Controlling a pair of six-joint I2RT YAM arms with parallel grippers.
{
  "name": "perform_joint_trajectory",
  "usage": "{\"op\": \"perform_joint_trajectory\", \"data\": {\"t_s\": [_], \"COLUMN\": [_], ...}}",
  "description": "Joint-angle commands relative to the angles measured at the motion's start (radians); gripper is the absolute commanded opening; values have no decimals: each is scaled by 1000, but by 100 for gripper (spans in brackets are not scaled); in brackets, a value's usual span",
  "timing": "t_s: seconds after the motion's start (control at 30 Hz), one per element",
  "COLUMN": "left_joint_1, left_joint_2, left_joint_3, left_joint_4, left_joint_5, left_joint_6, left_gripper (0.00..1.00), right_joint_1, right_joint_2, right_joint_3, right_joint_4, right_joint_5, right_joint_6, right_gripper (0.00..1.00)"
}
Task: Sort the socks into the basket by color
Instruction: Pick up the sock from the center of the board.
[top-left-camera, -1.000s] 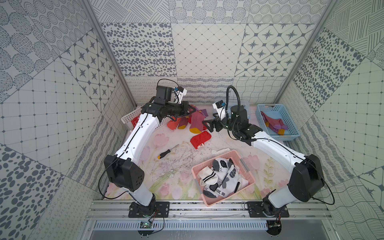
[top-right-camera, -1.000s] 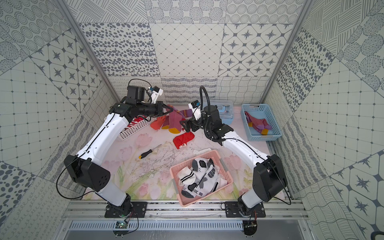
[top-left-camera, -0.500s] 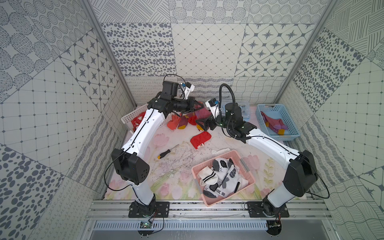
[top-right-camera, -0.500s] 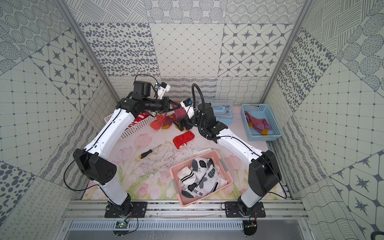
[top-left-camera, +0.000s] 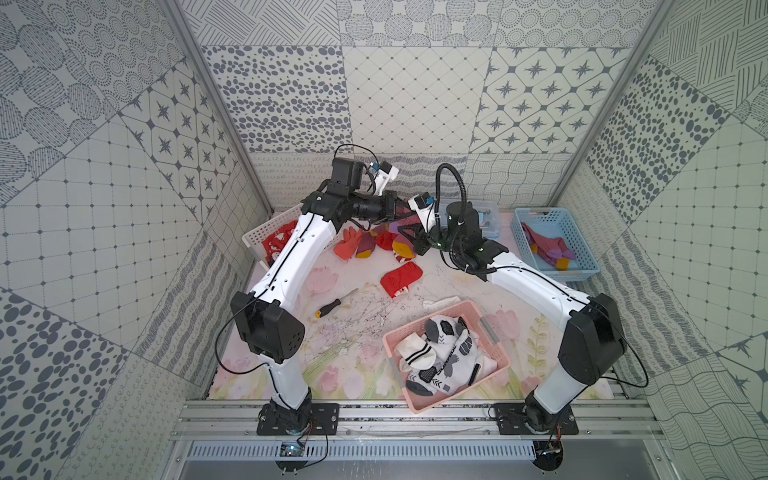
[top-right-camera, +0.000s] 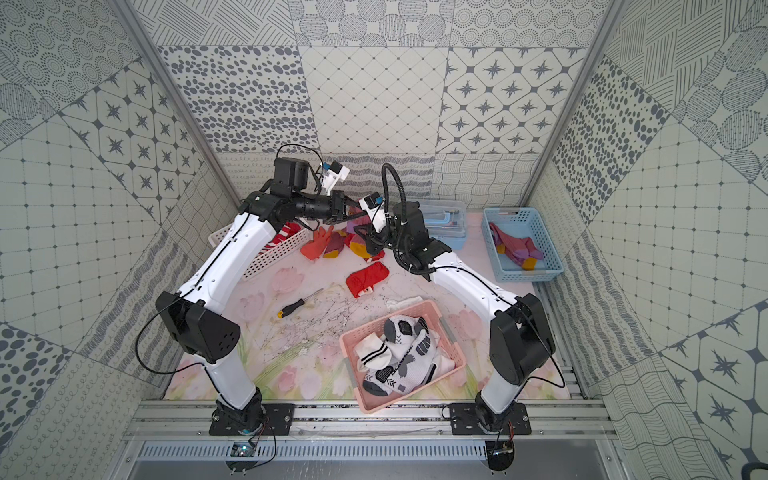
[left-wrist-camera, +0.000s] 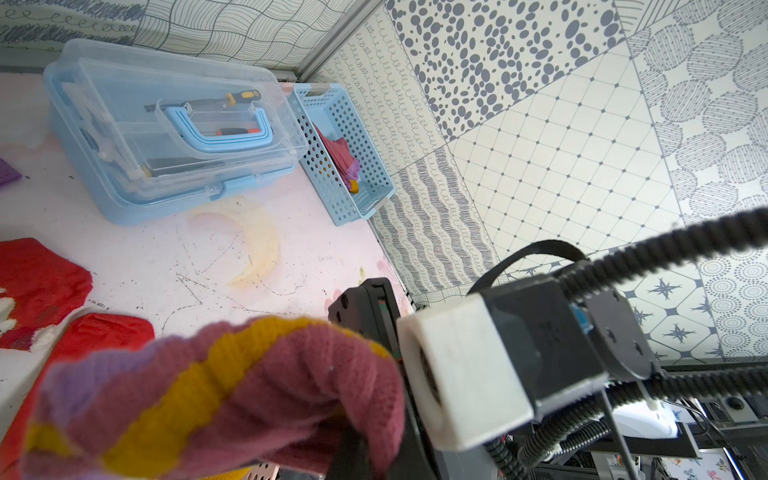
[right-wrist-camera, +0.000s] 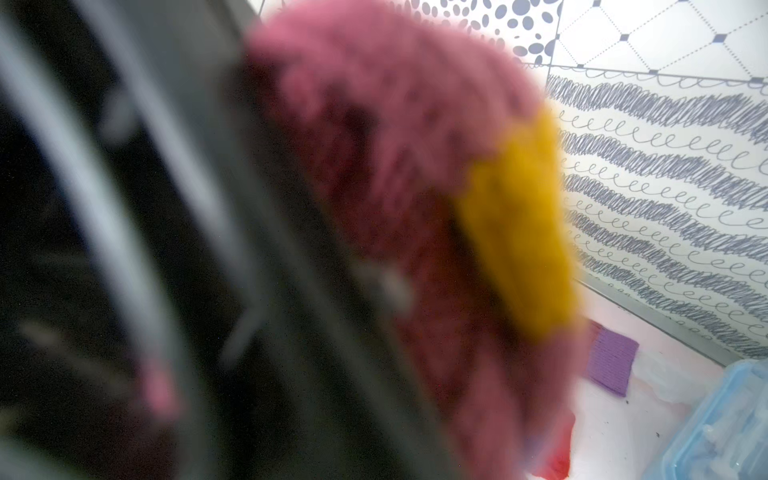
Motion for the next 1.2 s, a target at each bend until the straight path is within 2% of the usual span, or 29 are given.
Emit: {"op": "perform_joint_trajectory", "data": {"t_s": [0.0, 0.2, 0.33, 0.47, 0.53, 0.67, 0.8, 0.93, 1.17], "left_joint_1": [-4, -4, -4, -4, -4, -4, -4, 2, 26], "left_joint_2": [3, -1, -12, -26, -37, -60, -84, -106, -158], "left_joint_3": [15, -3, -22, -44, -58, -80, -93, -110, -197], "left_joint_4": [-8, -11, 1, 1, 2, 2, -5, -22, -28], "left_joint_5": [57, 40, 35, 14, -12, -59, -116, -190, -348], "left_joint_6": [13, 20, 17, 18, 18, 20, 27, 34, 24], "left_gripper": [0, 0, 5, 27, 50, 68, 74, 75, 76], "right_joint_1": [1, 1, 0, 1, 0, -1, -12, -50, -179], "right_joint_2": [-17, -47, -68, -89, -99, -114, -124, -128, -114], "right_joint_3": [23, 9, -5, -20, -27, -38, -38, -40, -52], "right_joint_4": [35, 15, 4, -3, -7, -25, -58, -88, -123], "right_joint_5": [11, 25, 37, 51, 57, 90, 133, 193, 286], "right_joint_6": [2, 6, 9, 11, 12, 7, 1, -5, -36], "right_gripper": [0, 0, 0, 0, 0, 0, 0, 0, 0]}}
